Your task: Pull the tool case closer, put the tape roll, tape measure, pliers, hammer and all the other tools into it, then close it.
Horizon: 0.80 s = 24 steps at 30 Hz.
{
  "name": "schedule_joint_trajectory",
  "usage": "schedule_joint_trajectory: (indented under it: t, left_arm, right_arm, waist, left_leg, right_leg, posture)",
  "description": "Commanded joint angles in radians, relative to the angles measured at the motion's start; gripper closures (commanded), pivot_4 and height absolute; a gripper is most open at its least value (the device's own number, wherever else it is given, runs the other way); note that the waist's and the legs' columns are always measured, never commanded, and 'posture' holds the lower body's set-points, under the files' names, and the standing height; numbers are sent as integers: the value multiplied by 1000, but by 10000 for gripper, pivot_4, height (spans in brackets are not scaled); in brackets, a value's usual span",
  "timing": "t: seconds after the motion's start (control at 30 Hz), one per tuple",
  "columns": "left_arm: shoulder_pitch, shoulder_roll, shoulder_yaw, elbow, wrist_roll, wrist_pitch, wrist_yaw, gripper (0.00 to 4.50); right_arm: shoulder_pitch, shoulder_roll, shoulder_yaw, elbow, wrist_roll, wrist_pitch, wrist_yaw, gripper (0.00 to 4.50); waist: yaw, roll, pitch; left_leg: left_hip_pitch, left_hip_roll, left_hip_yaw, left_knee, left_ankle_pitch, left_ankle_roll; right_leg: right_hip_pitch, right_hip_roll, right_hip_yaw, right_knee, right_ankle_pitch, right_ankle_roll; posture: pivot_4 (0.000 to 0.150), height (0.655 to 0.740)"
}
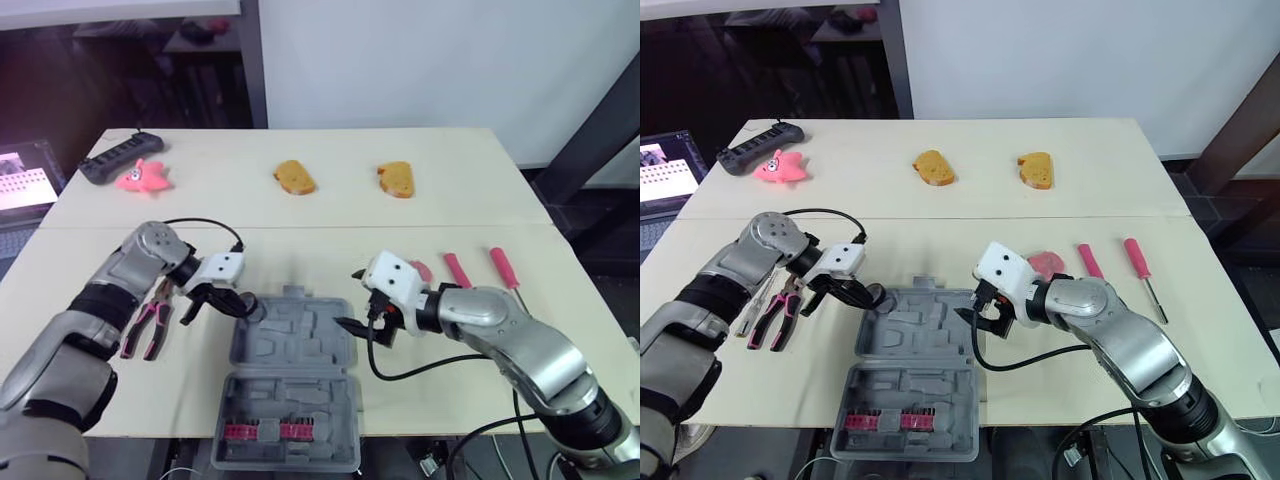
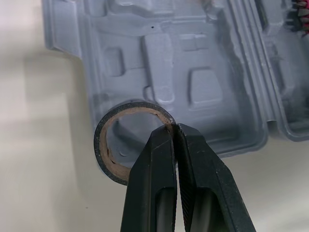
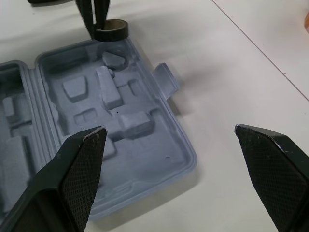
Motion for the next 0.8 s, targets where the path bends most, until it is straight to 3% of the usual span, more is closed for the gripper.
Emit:
schedule_joint_trajectory:
  t: [0.03, 0.8]
  left_arm:
    - [-26, -13, -13, 33, 11, -35, -4, 44848]
    - [15, -29, -8, 0, 48, -57, -4, 44848]
  right_arm:
    - [6, 9, -19, -56, 8, 13, -14, 0]
    - [7, 23, -28, -62, 18, 40, -37, 0]
  waist:
    - [0, 0, 0]
    - [-1, 0, 0]
  left_leg:
    - [0, 0, 0, 0, 0, 0]
    - [0, 0, 0, 0, 0, 0]
  right_leg:
    - [0, 0, 0, 0, 0, 0]
    - [0, 0, 0, 0, 0, 0]
  posture:
    - [1500, 7400]
    - [1500, 7400]
